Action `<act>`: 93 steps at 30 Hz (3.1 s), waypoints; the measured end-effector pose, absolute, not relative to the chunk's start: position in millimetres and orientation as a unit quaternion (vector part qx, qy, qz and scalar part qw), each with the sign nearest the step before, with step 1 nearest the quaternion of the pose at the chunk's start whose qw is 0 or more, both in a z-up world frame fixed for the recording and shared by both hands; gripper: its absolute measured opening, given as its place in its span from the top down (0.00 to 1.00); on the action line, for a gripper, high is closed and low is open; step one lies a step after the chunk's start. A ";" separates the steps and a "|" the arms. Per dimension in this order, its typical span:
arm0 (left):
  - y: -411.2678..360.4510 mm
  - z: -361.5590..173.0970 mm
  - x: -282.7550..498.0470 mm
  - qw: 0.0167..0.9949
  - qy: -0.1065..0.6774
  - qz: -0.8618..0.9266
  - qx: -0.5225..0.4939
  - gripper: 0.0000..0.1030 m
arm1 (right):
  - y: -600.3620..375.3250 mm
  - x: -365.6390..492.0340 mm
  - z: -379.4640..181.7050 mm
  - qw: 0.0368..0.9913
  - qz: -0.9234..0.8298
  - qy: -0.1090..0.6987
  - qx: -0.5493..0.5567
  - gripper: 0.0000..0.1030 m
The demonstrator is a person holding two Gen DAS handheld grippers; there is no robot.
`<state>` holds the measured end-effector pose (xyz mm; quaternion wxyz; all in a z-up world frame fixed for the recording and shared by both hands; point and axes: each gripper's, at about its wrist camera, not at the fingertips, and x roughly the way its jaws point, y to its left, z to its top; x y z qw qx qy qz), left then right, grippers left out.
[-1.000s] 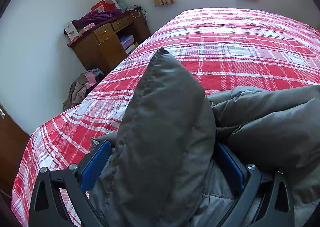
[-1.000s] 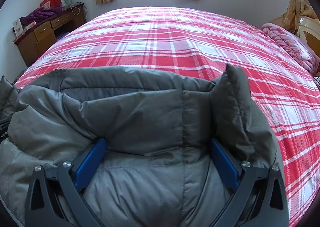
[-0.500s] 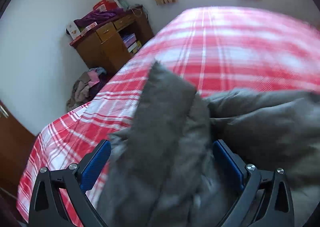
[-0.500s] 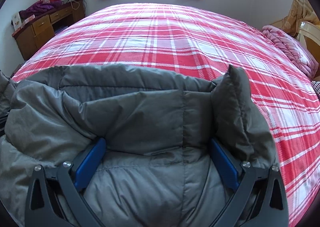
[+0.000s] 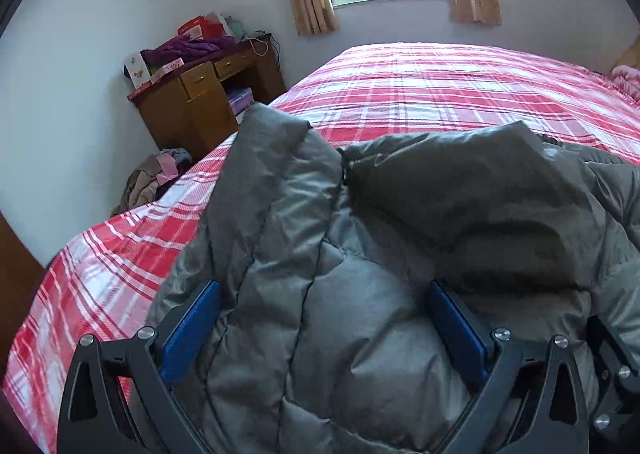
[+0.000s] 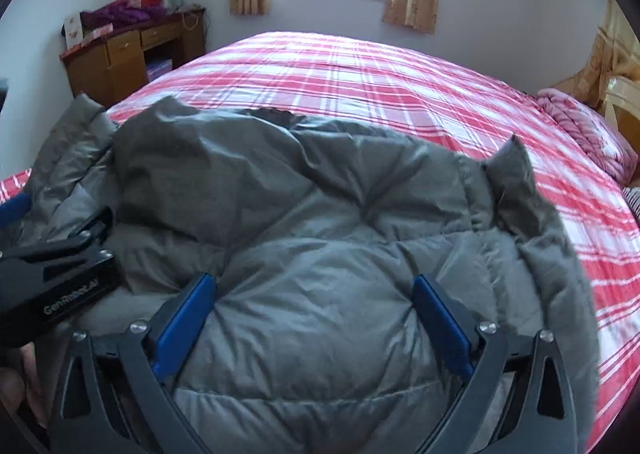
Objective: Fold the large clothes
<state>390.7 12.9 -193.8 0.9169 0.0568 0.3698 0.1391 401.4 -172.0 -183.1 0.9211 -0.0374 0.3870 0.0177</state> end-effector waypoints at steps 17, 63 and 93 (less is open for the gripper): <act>4.7 -195.8 397.4 0.894 0.415 0.137 0.099 0.01 | -167.9 415.0 -198.1 0.907 0.011 0.419 -0.052 0.00; 116.9 -120.9 219.5 0.937 0.342 0.032 -0.061 0.94 | -124.5 267.7 -197.7 0.917 -0.001 0.378 -0.130 0.00; -208.0 -154.8 239.6 0.906 0.236 -0.099 0.338 0.93 | -370.3 203.4 -188.1 0.920 -0.085 0.375 0.068 0.00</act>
